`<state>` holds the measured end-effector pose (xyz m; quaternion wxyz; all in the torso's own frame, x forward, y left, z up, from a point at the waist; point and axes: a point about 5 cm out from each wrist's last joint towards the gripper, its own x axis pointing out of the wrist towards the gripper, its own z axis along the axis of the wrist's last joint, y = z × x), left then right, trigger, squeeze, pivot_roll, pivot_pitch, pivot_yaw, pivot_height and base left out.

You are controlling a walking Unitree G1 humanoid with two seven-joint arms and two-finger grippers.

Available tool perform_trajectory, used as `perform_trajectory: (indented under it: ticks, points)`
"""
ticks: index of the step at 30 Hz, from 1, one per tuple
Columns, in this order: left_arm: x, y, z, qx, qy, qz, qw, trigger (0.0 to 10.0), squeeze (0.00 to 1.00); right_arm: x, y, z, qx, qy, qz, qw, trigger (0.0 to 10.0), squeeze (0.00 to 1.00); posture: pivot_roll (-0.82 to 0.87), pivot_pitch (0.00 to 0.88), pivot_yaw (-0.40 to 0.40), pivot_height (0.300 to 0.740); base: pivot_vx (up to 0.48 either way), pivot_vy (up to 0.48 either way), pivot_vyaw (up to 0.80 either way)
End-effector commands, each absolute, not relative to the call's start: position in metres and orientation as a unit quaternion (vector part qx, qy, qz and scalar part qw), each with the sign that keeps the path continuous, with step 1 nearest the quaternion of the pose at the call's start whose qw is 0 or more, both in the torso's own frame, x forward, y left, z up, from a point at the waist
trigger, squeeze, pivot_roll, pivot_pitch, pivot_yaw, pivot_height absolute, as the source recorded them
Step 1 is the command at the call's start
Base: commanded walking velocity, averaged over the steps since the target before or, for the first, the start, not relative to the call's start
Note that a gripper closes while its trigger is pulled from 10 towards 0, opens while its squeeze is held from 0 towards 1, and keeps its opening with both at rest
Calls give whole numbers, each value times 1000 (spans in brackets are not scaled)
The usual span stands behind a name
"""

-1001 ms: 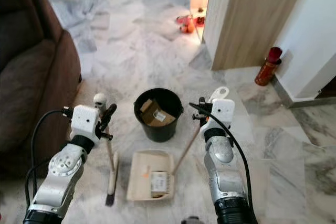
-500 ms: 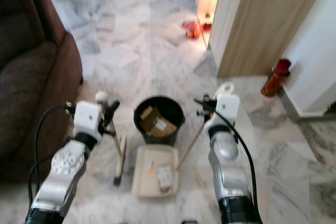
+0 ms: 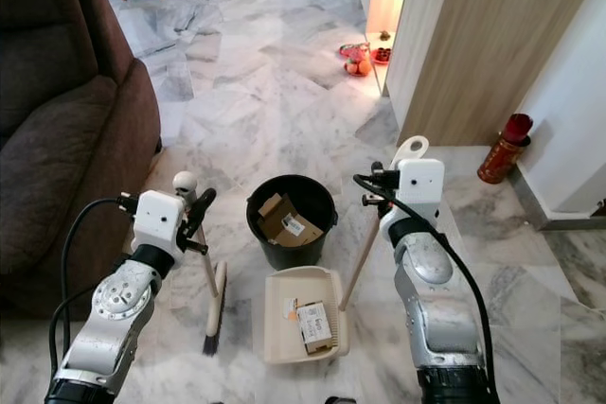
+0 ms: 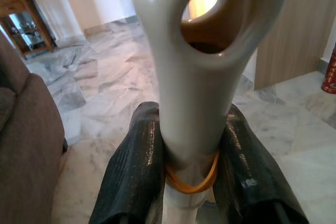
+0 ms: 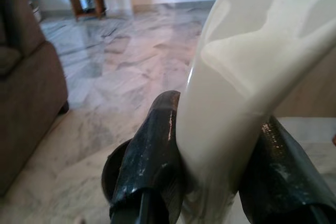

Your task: Sweep floor

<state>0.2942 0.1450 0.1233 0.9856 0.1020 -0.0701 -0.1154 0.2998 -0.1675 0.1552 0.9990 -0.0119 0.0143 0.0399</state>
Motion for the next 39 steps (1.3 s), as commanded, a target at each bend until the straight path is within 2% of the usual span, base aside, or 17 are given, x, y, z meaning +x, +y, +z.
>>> perform_trajectory:
  ticks: [1,8,18,29,34,39]
  points:
    - [297,146,132,107,-94,-115,983,10000,0,295,-164,168,-4,-5,55,998,10000,0,54,131,43,740,0,0,0]
    - [299,148,132,108,-96,-112,983,10000,0,283,-160,189,14,-14,88,996,10000,0,44,127,51,740,0,0,0]
    - [301,147,131,106,-97,-114,983,10000,0,278,-154,228,63,-84,112,988,10000,0,33,129,57,740,0,0,0]
    - [301,146,130,101,-97,-116,983,10000,0,271,-148,245,36,-89,171,981,10000,0,30,135,53,740,0,0,0]
    - [301,146,130,99,-98,-117,983,10000,0,271,-150,256,24,-98,174,979,10000,0,29,136,52,740,0,0,0]
    - [301,145,130,97,-99,-117,983,10000,0,274,-156,279,58,-124,155,978,10000,0,29,139,52,740,0,0,0]
